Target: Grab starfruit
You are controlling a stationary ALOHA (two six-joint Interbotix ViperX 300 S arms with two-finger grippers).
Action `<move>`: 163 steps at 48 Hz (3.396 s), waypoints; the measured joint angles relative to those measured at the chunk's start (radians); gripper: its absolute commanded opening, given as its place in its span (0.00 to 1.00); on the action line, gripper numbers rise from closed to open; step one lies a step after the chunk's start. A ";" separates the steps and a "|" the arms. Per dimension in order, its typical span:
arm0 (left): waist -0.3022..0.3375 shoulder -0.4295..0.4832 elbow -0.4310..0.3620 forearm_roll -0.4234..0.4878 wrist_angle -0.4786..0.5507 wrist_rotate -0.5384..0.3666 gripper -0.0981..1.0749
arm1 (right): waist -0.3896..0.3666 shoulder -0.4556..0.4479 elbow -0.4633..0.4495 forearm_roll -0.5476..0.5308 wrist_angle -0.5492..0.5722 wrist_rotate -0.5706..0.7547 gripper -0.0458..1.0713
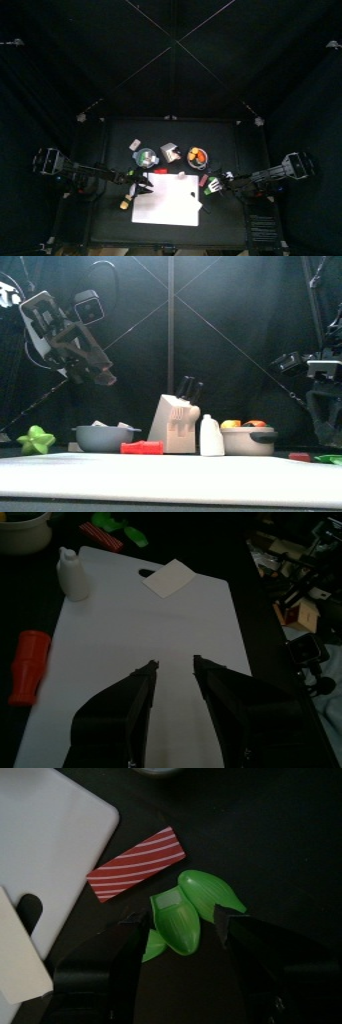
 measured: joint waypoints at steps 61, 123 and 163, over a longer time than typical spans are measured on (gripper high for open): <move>0.094 -0.267 -0.067 -0.227 1.085 -0.393 0.74 | -0.002 0.140 -0.086 -0.037 0.002 -0.005 0.83; 0.106 0.008 -0.118 -0.311 1.022 -0.600 0.95 | -0.005 0.149 -0.118 -0.170 0.003 -0.006 0.83; 0.109 0.029 -0.147 -0.310 1.028 -0.595 0.62 | -0.005 0.150 -0.118 -0.167 0.003 -0.006 0.83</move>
